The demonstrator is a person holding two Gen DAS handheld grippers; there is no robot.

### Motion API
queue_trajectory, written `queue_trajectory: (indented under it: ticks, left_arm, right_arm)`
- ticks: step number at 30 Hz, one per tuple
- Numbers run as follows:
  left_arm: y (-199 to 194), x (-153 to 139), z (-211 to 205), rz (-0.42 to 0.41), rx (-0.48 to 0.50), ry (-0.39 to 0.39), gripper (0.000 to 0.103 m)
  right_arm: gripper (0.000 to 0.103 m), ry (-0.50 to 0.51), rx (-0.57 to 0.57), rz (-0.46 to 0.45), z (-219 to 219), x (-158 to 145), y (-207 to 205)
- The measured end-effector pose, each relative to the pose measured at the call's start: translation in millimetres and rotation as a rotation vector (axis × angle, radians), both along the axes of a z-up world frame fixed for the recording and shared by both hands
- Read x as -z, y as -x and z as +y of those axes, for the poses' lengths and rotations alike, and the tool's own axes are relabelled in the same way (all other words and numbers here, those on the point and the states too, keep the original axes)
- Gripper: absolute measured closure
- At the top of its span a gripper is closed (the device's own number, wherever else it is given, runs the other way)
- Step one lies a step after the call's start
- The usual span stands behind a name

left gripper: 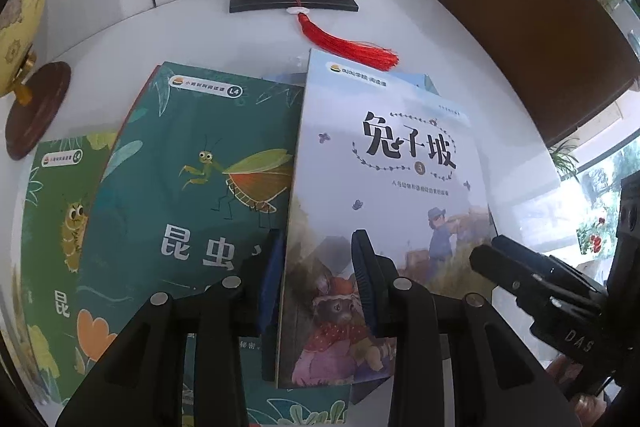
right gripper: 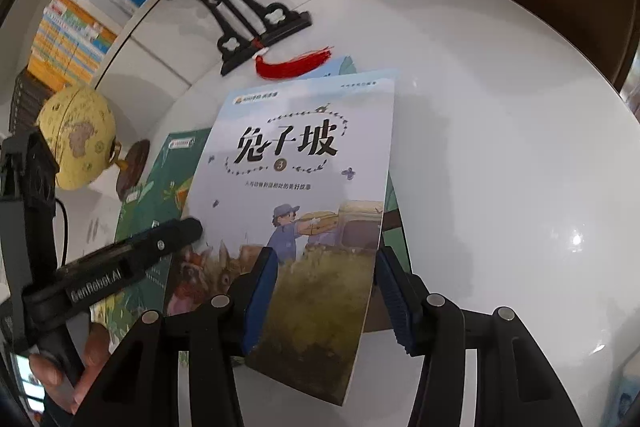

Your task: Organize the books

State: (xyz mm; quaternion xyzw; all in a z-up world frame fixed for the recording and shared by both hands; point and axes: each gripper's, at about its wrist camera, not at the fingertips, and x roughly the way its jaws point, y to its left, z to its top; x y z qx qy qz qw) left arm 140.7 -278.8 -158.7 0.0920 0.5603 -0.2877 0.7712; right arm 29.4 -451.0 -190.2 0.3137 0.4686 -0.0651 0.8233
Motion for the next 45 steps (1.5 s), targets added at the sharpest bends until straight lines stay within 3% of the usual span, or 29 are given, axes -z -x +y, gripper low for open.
queue_trajectory:
  ticks: [2, 6, 12, 16, 19, 20, 22, 25, 30, 34, 39, 41, 45]
  left_arm:
    - [0.0, -0.3, 6.1, 0.017, -0.007, 0.027, 0.073]
    - [-2.4, 1.3, 15.1, 0.059, -0.036, 0.089, 0.073]
    - [-0.7, 1.0, 14.1, 0.052, -0.049, 0.082, 0.073]
    - [-3.9, -2.4, 24.6, 0.101, -0.087, 0.118, 0.073]
    - [-2.0, -3.4, 32.0, 0.195, -0.096, 0.221, 0.073]
    - [0.8, -4.1, 30.3, 0.207, -0.087, 0.232, 0.073]
    - [8.4, -8.9, 23.1, 0.161, -0.063, 0.185, 0.074]
    - [17.0, -15.8, 14.1, 0.091, -0.03, 0.136, 0.074]
    - [9.1, -14.8, 21.4, 0.161, -0.05, 0.265, 0.074]
    - [2.1, -15.0, 29.5, 0.213, -0.083, 0.366, 0.074]
    - [-0.5, -8.3, 10.7, 0.11, -0.079, 0.276, 0.072]
    - [-8.3, 2.2, 11.6, 0.147, -0.106, 0.266, 0.071]
    - [-17.6, -3.5, 35.6, 0.283, -0.164, 0.527, 0.071]
  right_arm:
    - [0.052, -0.014, 0.012, -0.018, -1.4, -1.4, 1.7]
    - [0.052, -0.227, 0.079, -0.217, -23.5, -14.9, 22.2]
    - [0.051, -0.331, 0.095, -0.207, -28.6, -3.5, 23.6]
    - [0.051, -0.314, 0.066, -0.172, -24.4, 1.0, 21.3]
    - [0.052, -0.462, 0.073, -0.213, -29.6, 13.2, 24.2]
    - [0.052, -0.562, 0.069, -0.243, -29.7, 19.2, 24.4]
    - [0.052, -0.654, 0.07, -0.244, -23.2, 27.7, 20.7]
    - [0.052, -0.519, 0.03, -0.196, -6.0, 18.5, 11.2]
    - [0.053, -0.207, -0.043, -0.076, 15.0, 6.7, -0.9]
    - [0.052, -0.194, -0.056, -0.078, 16.0, 7.3, -1.0]
    - [0.052, -0.196, -0.083, -0.1, 13.9, 10.3, 1.2]
    - [0.052, -0.187, -0.094, -0.105, 15.1, 9.5, 0.1]
    - [0.052, -0.168, -0.124, -0.116, 16.4, 9.3, 0.6]
